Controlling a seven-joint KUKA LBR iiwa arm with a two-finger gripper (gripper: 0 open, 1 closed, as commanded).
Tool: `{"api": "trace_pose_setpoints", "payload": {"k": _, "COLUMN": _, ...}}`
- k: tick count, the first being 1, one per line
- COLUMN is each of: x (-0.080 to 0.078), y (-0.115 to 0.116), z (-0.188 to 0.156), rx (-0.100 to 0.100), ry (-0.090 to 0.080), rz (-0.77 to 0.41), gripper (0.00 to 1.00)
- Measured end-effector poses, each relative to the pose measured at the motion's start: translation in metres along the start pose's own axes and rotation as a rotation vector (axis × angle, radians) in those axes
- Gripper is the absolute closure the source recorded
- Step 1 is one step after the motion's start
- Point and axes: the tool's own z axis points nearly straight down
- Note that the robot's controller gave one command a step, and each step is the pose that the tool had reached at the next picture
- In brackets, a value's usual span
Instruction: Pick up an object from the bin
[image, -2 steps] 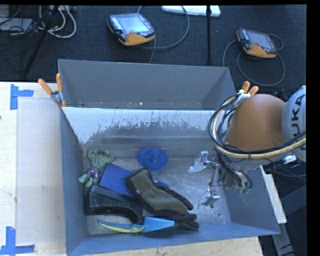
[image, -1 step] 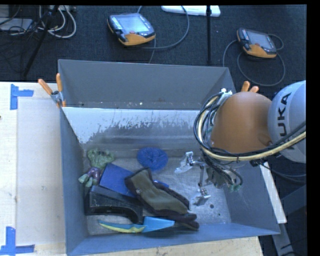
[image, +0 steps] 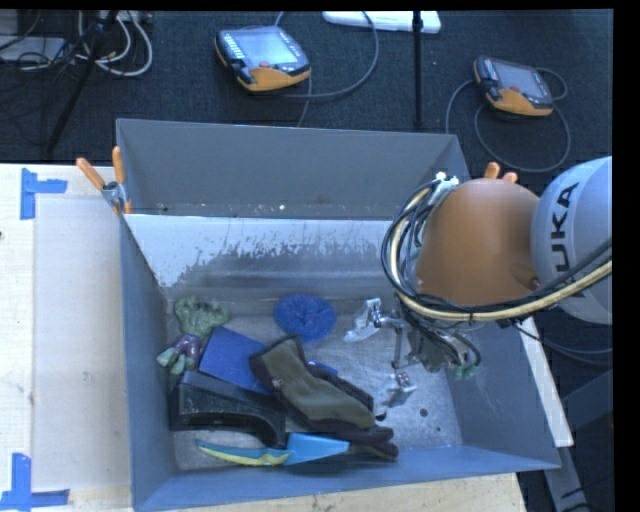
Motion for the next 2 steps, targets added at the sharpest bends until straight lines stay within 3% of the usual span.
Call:
{"api": "trace_pose_setpoints", "payload": {"k": 1, "x": 0.002, "y": 0.04, "z": -0.015, "rx": -0.003, "ry": 0.008, "rz": -0.023, "gripper": 0.0}}
{"api": "trace_pose_setpoints", "payload": {"k": 2, "x": -0.007, "y": 0.044, "z": 0.099, "rx": 0.0, "ry": -0.028, "rz": -0.057, "gripper": 1.0}}
